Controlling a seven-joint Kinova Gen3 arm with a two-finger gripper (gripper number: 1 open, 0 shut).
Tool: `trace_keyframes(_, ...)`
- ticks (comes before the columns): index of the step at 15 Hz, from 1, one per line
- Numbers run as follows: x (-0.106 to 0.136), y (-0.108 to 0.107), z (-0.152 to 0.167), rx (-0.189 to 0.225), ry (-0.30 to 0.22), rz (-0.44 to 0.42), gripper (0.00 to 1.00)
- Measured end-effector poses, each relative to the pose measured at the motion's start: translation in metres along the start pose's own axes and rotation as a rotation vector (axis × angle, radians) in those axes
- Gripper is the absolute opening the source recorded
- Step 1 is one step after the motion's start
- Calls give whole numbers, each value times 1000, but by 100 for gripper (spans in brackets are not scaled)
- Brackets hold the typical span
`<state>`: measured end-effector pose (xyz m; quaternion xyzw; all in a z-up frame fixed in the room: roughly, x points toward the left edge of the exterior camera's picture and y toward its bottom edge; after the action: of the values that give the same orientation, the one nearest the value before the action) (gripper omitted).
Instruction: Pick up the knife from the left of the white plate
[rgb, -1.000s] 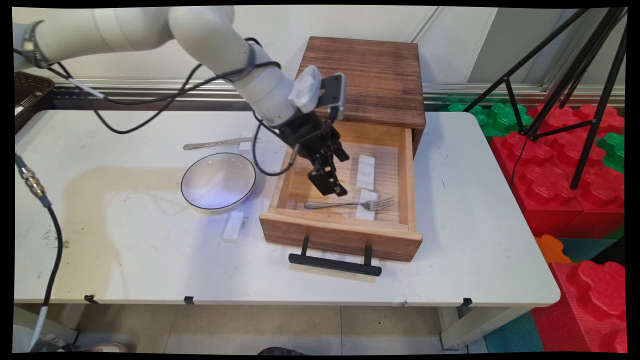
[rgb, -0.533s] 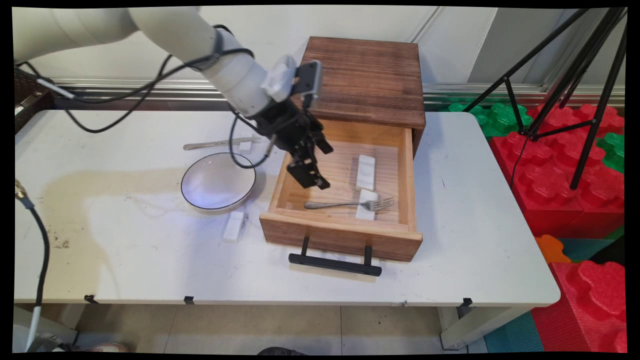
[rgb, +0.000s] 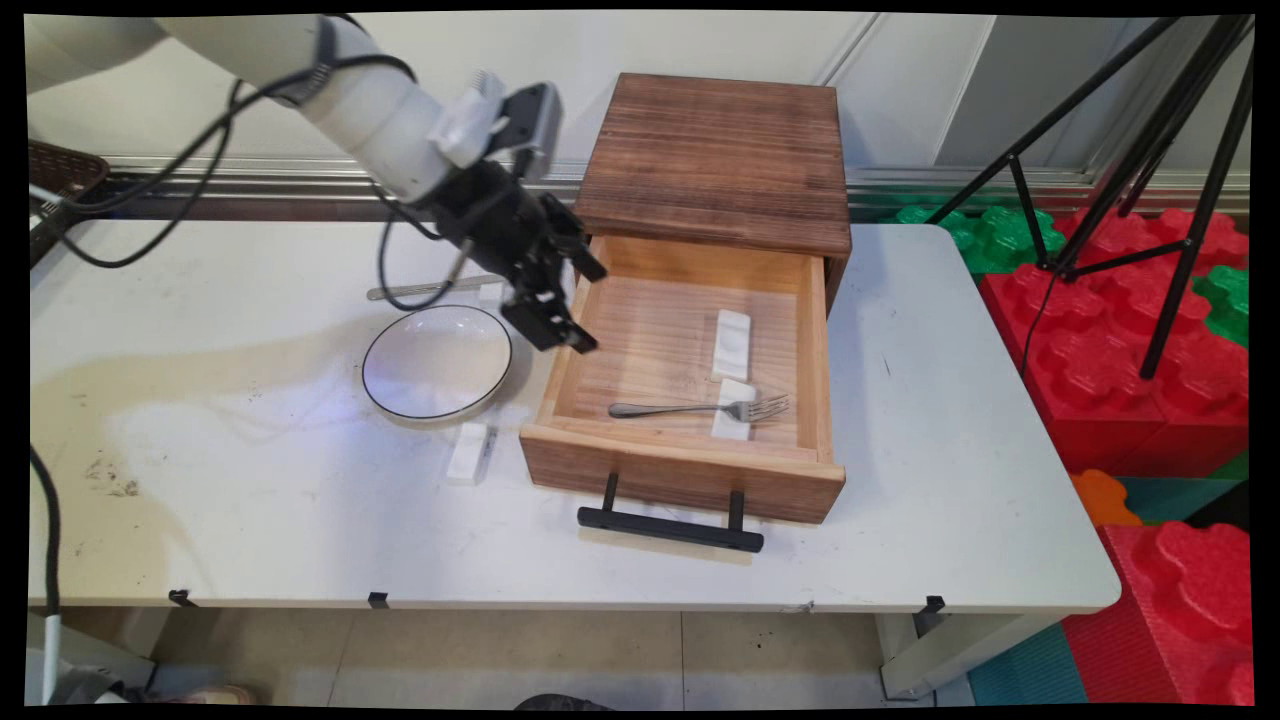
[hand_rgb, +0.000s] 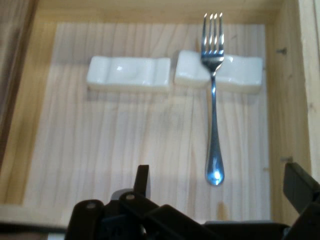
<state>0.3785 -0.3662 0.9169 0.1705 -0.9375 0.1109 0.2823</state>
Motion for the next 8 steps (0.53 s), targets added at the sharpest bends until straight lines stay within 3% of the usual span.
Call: trace_keyframes(8, -52, -20, -48, 56, -37, -46, 100)
